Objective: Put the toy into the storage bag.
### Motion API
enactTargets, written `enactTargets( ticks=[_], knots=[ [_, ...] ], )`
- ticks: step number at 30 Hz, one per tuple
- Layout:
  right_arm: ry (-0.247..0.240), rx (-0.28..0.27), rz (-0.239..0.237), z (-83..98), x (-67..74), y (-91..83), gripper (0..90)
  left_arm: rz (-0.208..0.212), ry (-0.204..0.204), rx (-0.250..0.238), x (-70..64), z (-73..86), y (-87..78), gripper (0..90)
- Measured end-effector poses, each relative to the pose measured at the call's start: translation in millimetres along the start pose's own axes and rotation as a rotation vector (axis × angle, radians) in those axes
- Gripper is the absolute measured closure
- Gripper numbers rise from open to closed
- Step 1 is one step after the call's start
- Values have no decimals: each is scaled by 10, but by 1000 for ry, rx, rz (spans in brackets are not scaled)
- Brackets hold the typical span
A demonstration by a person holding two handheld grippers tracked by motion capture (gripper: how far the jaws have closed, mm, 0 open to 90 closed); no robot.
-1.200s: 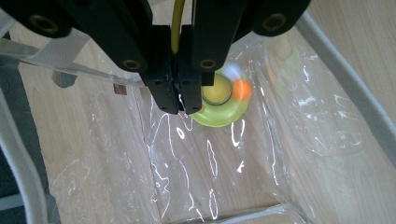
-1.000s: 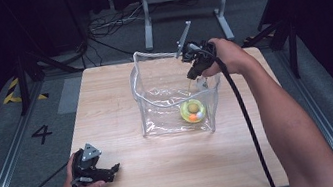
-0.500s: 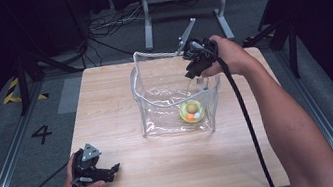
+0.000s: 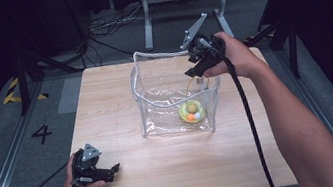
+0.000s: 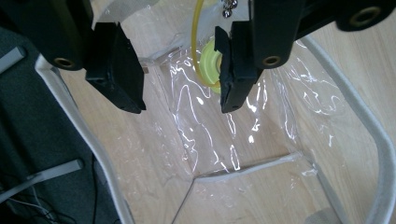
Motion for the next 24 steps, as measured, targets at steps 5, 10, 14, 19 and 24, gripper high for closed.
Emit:
enactTargets(
  ticks=[5,10,14,19,24],
  knots=[
    [22,-51,41,37,-18,-146,363,0,0,0,0,0,0,5],
    [32,-76,88,120,-9,-247,253,-1,-2,0,-1,0,0,5],
    [56,-111,107,166,-21,-311,223,-1,-4,1,-3,1,0,6],
    [96,-142,142,297,-42,-443,215,-2,1,0,2,0,-1,5],
    [117,-150,159,469,-49,-556,220,-1,-2,0,-1,0,0,5]
  ],
)
Point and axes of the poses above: each handheld gripper's, and its own axes: y roughly forward along the jaws, z roughly out of its underside, x roughly to its left, the point moved 9 cm from there along y, roughly forward along the jaws
